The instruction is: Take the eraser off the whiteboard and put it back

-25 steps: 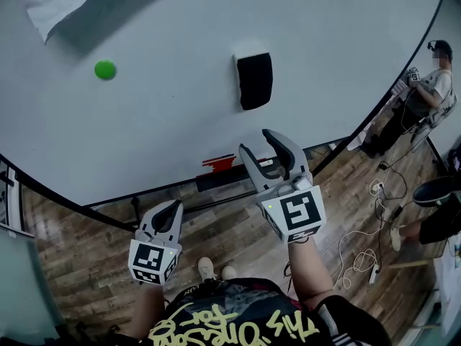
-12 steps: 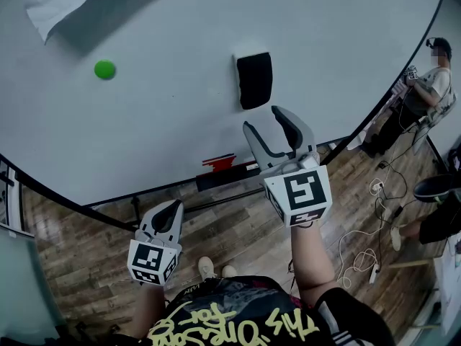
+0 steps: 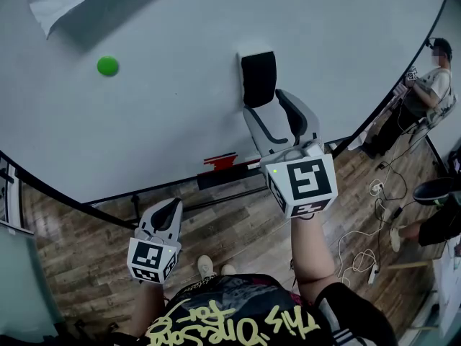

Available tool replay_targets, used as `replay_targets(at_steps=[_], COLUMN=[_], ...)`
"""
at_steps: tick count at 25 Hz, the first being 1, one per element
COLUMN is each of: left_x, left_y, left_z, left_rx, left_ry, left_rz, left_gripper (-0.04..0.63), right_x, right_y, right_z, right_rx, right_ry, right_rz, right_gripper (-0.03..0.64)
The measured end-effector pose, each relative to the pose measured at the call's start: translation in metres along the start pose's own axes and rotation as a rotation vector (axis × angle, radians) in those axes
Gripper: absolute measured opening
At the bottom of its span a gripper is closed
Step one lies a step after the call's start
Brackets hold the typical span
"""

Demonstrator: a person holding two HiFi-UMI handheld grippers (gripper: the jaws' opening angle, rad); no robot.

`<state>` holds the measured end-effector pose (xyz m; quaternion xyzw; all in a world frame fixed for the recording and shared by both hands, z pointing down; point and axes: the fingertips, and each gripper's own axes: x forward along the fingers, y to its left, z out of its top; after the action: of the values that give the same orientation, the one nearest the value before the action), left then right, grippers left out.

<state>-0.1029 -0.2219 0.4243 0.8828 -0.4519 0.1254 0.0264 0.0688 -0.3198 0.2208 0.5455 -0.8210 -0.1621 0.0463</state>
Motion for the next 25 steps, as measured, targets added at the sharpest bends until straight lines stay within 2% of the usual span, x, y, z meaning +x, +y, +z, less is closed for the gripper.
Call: replay_targets(at_steps=[10, 25], left_x=[0.003, -0.007], left_y=[0.009, 0.025], left_z=[-0.006, -0.008], left_rx=[-0.008, -0.022], left_ry=[0.005, 0.001], left_rz=[0.008, 0.043], left_gripper=[0.008, 0.008], right_x=[0.014, 0.03], right_y=[-0.008, -0.011], right_z=[0.014, 0.021], right_rx=[0.0, 0.001], right_ry=[-0.033, -0.031], right_rz=[-0.05, -0.059], right_gripper=[0.25, 0.25])
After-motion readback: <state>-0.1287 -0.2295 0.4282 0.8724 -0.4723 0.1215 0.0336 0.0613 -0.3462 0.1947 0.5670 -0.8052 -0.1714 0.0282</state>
